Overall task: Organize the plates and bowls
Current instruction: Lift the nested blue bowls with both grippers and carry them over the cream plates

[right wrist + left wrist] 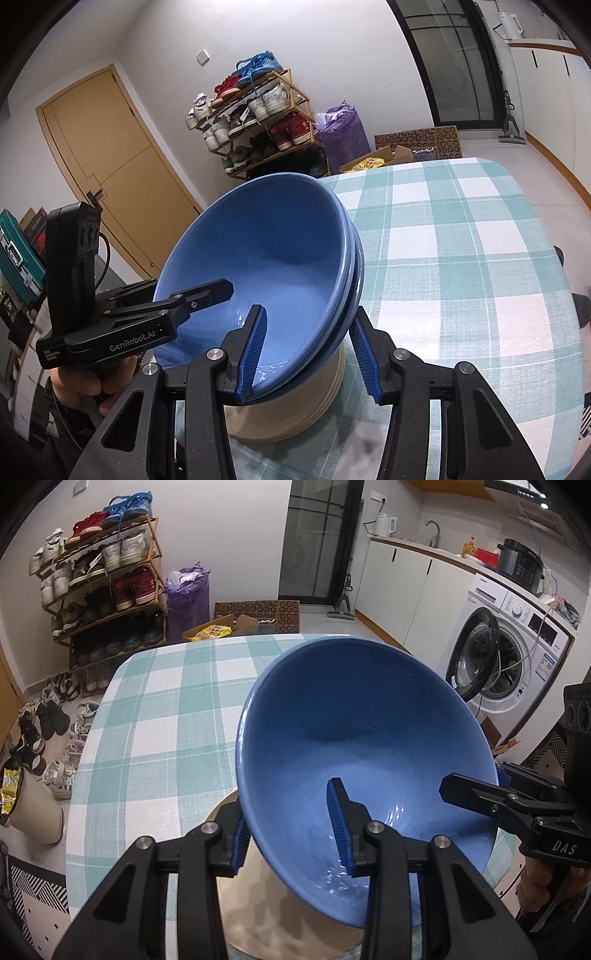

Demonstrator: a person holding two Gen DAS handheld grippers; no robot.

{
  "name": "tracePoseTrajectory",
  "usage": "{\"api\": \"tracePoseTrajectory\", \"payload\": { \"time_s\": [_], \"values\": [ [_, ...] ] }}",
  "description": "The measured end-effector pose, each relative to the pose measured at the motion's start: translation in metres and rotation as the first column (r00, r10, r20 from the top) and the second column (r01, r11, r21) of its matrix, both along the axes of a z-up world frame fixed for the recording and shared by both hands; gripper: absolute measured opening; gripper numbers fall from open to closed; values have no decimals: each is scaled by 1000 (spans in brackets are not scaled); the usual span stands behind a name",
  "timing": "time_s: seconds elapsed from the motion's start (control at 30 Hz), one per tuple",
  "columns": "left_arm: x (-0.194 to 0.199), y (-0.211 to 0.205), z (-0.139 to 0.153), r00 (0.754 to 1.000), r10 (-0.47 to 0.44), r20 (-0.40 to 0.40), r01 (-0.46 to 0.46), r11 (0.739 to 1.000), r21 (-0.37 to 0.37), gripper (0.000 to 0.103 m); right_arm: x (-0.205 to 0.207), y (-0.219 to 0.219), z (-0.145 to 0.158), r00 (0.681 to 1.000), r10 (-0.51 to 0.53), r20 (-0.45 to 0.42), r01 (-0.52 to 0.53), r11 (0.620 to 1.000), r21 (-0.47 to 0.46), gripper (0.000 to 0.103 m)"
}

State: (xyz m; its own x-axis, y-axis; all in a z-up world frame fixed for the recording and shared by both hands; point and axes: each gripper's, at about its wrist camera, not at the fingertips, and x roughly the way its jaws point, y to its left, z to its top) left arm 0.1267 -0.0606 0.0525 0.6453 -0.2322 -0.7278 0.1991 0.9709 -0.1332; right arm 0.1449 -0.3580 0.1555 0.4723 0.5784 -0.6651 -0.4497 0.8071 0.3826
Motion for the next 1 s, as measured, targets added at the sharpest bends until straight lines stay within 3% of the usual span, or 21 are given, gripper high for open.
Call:
{"api": "tracePoseTrajectory", "payload": {
  "time_s": [0.4,1.0],
  "values": [
    [-4,34,-15,997,71,-28,-72,997,-3,37,7,37,-19,997,60,-51,-61,998,-22,48],
    [0,58,-43,991,86,-99,-92,995,-51,37,19,67,-39,991,83,-103,-91,992,-81,48]
  ]
}}
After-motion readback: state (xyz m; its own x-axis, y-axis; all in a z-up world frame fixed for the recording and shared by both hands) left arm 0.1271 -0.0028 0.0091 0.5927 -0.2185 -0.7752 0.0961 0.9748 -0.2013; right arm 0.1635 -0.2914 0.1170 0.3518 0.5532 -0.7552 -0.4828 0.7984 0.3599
